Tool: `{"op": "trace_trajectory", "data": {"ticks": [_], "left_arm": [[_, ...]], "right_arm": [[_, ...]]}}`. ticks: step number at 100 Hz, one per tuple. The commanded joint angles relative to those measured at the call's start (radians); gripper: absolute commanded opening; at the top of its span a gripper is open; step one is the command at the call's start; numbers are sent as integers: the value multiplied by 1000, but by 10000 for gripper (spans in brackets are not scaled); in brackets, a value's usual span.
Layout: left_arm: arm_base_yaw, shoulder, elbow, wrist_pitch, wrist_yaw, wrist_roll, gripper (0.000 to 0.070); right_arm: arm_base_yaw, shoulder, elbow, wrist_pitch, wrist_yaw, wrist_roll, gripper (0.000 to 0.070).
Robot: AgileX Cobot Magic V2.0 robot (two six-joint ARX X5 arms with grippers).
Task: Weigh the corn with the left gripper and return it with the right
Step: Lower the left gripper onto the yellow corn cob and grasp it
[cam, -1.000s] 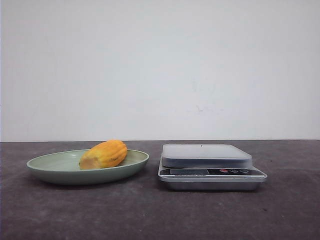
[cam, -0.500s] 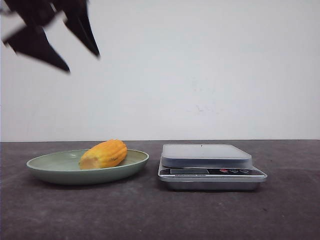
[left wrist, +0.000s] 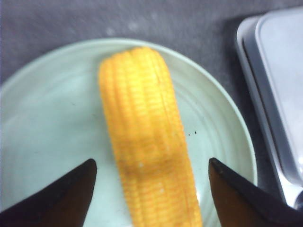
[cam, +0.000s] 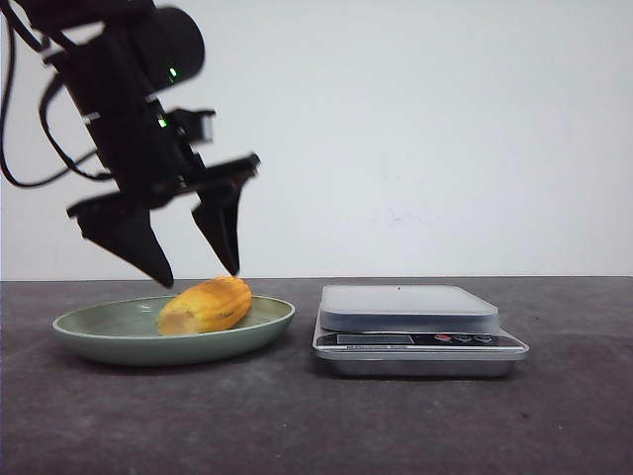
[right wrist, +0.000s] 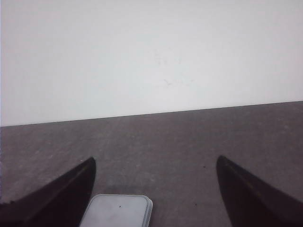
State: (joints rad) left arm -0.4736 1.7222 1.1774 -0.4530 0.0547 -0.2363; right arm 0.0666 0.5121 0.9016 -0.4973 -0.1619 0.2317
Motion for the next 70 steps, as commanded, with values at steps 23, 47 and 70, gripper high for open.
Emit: {"op": "trace_trajectory", "data": {"ticks": [23, 47, 70], "left_arm": [[-30, 63, 27, 24, -39, -27, 429], [-32, 66, 27, 29, -48, -25, 11], [-33, -10, 28, 6, -48, -16, 11]], "right_arm": [[4, 3, 15, 3, -2, -7, 511], [4, 3, 15, -7, 2, -7, 511], [4, 2, 15, -7, 2, -7, 511]]}}
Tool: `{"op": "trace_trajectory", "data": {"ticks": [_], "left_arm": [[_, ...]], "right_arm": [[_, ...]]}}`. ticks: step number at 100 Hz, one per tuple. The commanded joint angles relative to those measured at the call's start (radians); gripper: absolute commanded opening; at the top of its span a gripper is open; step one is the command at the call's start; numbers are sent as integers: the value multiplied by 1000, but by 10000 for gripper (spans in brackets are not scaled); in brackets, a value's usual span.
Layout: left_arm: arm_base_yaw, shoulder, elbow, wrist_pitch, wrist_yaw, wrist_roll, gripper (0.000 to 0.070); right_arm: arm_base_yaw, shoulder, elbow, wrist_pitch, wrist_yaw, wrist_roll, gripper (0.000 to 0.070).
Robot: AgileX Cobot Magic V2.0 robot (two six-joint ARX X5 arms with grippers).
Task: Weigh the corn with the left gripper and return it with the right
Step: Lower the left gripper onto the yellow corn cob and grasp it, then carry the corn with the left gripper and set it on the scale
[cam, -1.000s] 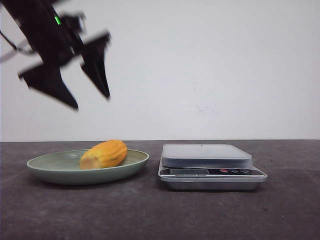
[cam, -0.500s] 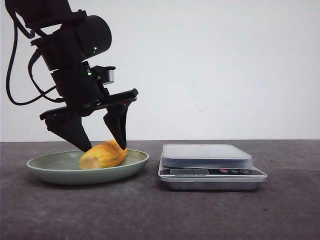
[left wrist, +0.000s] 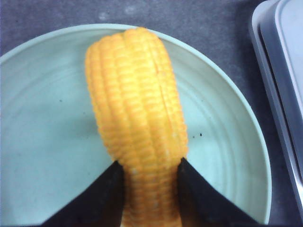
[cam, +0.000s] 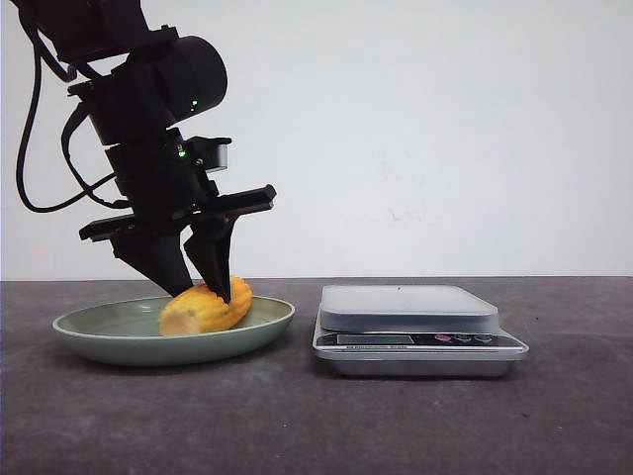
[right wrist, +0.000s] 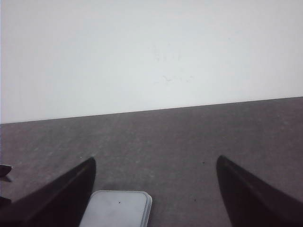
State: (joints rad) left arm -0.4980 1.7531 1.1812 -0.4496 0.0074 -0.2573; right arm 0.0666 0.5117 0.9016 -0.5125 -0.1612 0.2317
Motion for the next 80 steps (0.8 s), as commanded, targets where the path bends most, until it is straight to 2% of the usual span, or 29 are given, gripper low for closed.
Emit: {"op": "trace_trajectory", "data": {"ticks": [1, 20, 32, 43, 58, 80], "left_arm": [[-9, -48, 24, 1, -1, 6, 11], [-45, -185, 61, -1, 0, 0, 12], [-112, -194, 154, -14, 4, -43, 12], [-187, -157, 240, -10, 3, -98, 12], [-268, -53, 338, 2, -12, -127, 12], [-308, 127, 415, 10, -46, -154, 12]], "right_arm": [[4, 3, 15, 8, 2, -7, 511], [4, 3, 15, 0, 2, -8, 511], [4, 3, 15, 0, 1, -7, 511], [4, 2, 15, -3, 1, -7, 511], [4, 2, 15, -1, 1, -8, 511], [4, 2, 15, -3, 1, -8, 511]]}}
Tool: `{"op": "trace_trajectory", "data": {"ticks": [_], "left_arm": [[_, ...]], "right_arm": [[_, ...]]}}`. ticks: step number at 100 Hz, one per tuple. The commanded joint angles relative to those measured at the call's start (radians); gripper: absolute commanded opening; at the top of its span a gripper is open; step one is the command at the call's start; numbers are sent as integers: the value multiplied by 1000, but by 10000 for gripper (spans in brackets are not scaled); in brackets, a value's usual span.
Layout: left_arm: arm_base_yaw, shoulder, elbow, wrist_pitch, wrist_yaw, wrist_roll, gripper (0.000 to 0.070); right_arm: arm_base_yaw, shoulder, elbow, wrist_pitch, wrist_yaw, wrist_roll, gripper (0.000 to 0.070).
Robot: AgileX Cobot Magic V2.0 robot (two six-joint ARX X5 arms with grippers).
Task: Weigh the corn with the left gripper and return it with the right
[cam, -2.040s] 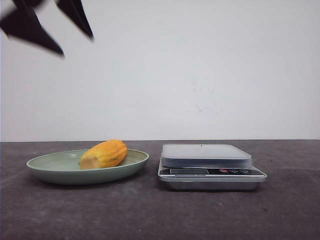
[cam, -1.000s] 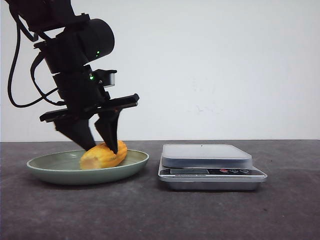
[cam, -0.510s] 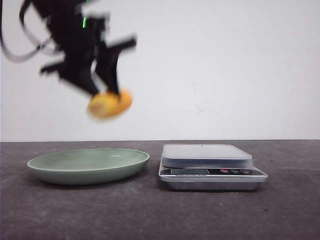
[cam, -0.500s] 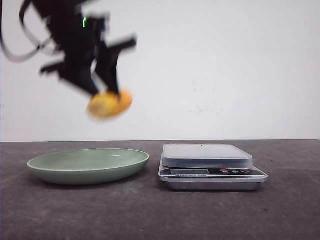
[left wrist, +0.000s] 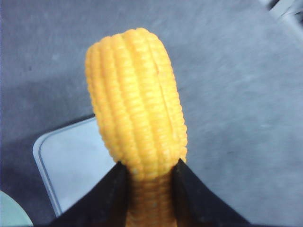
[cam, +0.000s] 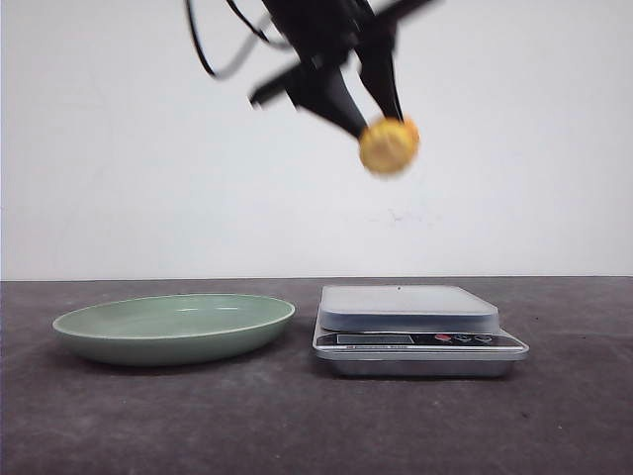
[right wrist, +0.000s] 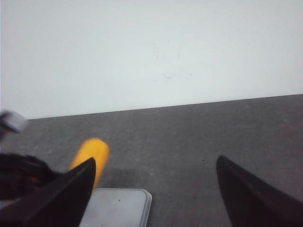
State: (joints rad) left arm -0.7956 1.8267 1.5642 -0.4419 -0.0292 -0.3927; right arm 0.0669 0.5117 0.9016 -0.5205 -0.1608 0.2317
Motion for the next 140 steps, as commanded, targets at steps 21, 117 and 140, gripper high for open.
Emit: {"op": "trace_trajectory", "data": {"ticks": [21, 117, 140], "left_arm": [[-11, 165, 43, -17, -9, -43, 12], [21, -193, 81, -86, -116, 202, 444], [240, -501, 81, -277, -237, 246, 439]], "right_arm": [[3, 2, 15, -3, 1, -8, 511], [3, 3, 15, -38, 0, -11, 511], [6, 3, 15, -48, -8, -31, 511]]}}
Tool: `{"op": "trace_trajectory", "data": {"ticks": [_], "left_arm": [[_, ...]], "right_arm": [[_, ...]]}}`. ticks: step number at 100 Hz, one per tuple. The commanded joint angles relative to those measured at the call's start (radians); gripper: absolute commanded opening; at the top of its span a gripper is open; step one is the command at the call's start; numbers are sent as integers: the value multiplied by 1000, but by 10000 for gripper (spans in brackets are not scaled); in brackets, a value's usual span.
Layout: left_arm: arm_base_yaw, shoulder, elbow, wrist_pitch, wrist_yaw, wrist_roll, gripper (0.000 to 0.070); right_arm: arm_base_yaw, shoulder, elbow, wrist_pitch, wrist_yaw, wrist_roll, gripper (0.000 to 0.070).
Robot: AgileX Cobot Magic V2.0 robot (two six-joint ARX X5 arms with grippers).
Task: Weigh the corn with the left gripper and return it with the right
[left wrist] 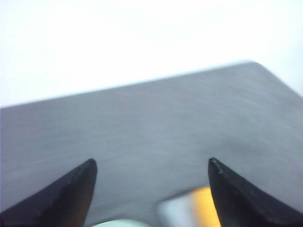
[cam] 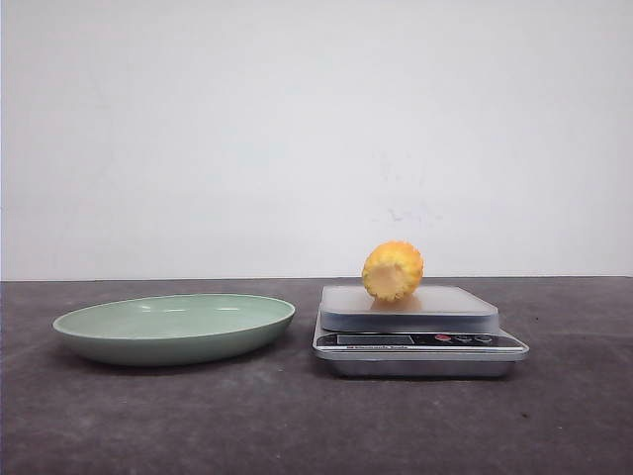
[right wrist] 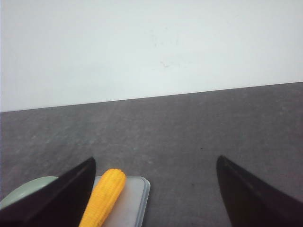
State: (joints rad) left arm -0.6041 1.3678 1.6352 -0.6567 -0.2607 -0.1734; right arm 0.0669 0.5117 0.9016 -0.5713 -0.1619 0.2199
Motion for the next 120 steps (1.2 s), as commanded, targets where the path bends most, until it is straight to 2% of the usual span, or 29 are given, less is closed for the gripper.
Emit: {"op": "trace_trajectory", "data": {"ticks": [1, 19, 33, 60, 82, 107, 120], "left_arm": [[62, -55, 10, -74, -6, 27, 439], [285, -289, 9, -264, -13, 65, 438], [386, -459, 4, -381, -37, 80, 435], [400, -766, -8, -523, -45, 17, 434], [394, -923, -26, -705, -61, -58, 434], [395, -1074, -157, -750, -60, -109, 433], [395, -1146, -272, -731, -61, -109, 432]], "right_arm": [[6, 3, 15, 2, -8, -19, 511], [29, 5, 15, -2, -30, -18, 512], [45, 11, 15, -6, -49, -17, 511], [90, 66, 15, -3, -71, -15, 512], [169, 232, 17, 69, -82, 8, 512], [306, 529, 46, 202, -46, 35, 517], [372, 697, 108, 229, 14, 35, 582]]}}
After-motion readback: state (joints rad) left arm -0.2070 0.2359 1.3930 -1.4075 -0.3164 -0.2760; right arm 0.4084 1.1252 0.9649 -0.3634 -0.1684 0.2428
